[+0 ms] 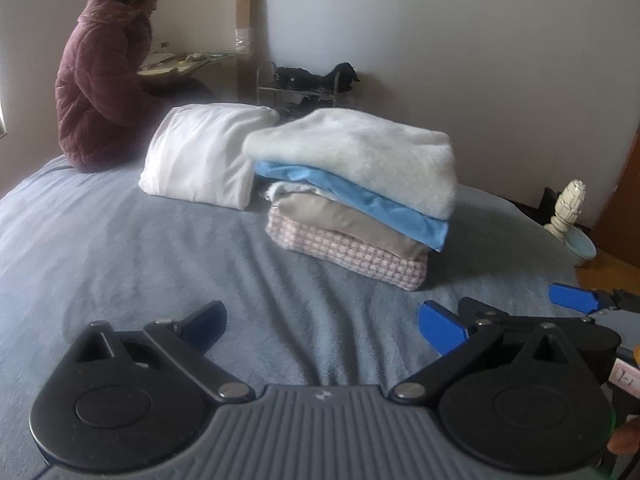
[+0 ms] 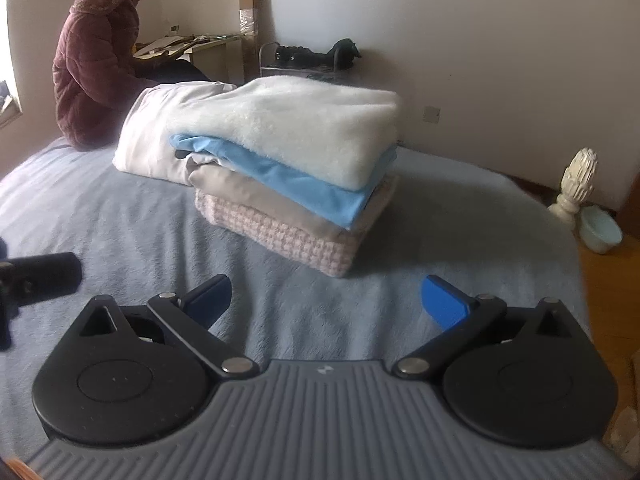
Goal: Fold clothes
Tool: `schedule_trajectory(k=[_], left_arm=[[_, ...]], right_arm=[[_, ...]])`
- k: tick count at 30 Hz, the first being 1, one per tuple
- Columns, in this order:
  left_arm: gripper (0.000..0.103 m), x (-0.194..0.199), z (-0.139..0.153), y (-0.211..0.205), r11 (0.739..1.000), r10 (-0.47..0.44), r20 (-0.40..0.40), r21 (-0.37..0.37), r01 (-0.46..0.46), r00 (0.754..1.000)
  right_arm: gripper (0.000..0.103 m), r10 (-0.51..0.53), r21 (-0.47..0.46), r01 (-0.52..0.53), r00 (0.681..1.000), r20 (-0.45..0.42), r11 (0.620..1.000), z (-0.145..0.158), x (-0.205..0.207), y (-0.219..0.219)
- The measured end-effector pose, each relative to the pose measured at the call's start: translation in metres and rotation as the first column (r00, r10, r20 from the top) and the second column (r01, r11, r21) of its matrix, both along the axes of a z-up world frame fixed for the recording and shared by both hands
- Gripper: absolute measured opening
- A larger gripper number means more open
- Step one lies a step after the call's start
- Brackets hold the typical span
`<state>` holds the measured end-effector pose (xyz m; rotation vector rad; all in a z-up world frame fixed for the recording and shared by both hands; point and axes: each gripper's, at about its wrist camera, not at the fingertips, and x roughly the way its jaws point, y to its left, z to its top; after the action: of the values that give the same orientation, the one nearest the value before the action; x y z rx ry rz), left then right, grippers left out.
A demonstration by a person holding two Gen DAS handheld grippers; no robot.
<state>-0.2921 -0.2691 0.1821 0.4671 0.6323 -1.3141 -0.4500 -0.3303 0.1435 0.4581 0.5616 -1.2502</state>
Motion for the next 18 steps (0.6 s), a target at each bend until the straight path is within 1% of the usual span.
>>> schedule_trajectory(k=[5,13,18], left_arm=[[0.103,-0.016,-0.003,0.001,1.0,-0.023,0.011,0.006,0.022,1.0],[0.103,-0.023,-0.014,-0.003,0.999,-0.022,0.02,0.042,0.021,1.0],[0.103,-0.023,-0.016,-0.004,0.999,-0.021,0.029,0.043,0.02,0.999]], right_arm=[[0.102,-0.025,0.025,0.025,1.0,-0.001,0.999,0.001,-0.011,0.002],[0.102,-0.084,0.063,0.084,0.996,-0.002,0.994,-0.008,-0.023,-0.005],[0.102,-0.081,0.042,0.081,0.997,-0.017,0.996,-0.008,-0.021,-0.006]])
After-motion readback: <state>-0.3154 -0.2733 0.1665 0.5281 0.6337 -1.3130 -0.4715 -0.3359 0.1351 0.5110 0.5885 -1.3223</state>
